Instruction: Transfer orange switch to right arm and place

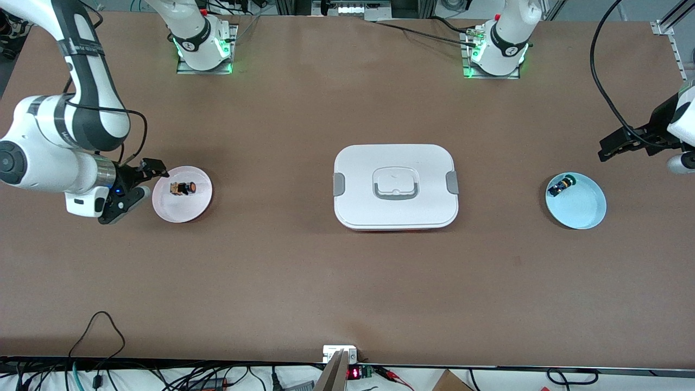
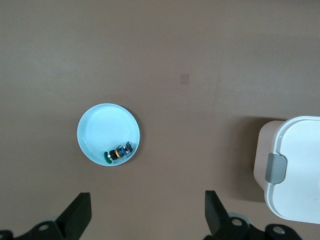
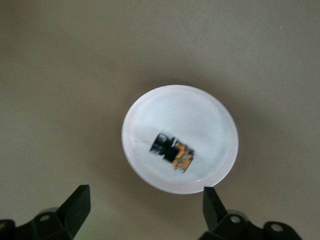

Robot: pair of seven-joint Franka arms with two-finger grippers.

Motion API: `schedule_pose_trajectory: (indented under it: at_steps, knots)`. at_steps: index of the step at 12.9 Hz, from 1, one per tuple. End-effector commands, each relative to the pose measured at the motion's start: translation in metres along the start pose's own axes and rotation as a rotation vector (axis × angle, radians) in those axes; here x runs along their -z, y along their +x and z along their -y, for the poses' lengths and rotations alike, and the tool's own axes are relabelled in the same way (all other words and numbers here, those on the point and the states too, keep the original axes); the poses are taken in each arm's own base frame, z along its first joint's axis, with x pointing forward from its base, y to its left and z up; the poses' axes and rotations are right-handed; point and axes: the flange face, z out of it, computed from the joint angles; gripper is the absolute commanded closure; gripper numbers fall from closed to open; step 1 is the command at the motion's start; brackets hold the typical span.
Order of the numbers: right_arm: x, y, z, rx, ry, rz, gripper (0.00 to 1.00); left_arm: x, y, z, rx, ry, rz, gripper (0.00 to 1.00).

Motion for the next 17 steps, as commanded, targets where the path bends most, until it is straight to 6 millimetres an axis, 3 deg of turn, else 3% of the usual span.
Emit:
schedule_pose_trajectory:
  at_steps: [1,4,8,10,11,14,17]
  knots:
    - [0.033,-0.004,0.025,-0.206,0.039,0.042,0.0,0.005,0.005,0.001,-0.002,0.024,-0.005,0.0]
    - [0.076,-0.008,0.039,-0.349,0.011,0.101,0.0,0.005,0.005,0.002,0.0,0.024,-0.005,0.0]
    - [0.164,-0.02,0.048,-0.334,-0.096,0.061,0.0,0.005,0.005,0.002,0.0,0.024,-0.005,0.0]
    - [0.195,-0.025,0.037,-0.364,-0.14,-0.024,0.0,0.005,0.005,0.002,0.0,0.024,-0.005,0.0]
    - [0.21,-0.037,0.027,-0.397,-0.152,-0.075,0.0,0.005,0.005,0.001,-0.002,0.024,-0.005,0.0]
    - [0.22,-0.037,0.048,-0.393,-0.201,-0.089,0.0,0.005,0.005,0.002,0.0,0.024,-0.005,0.0]
    - [0.216,-0.046,0.043,-0.422,-0.201,-0.132,0.0,0.005,0.005,0.001,-0.002,0.024,-0.005,0.0]
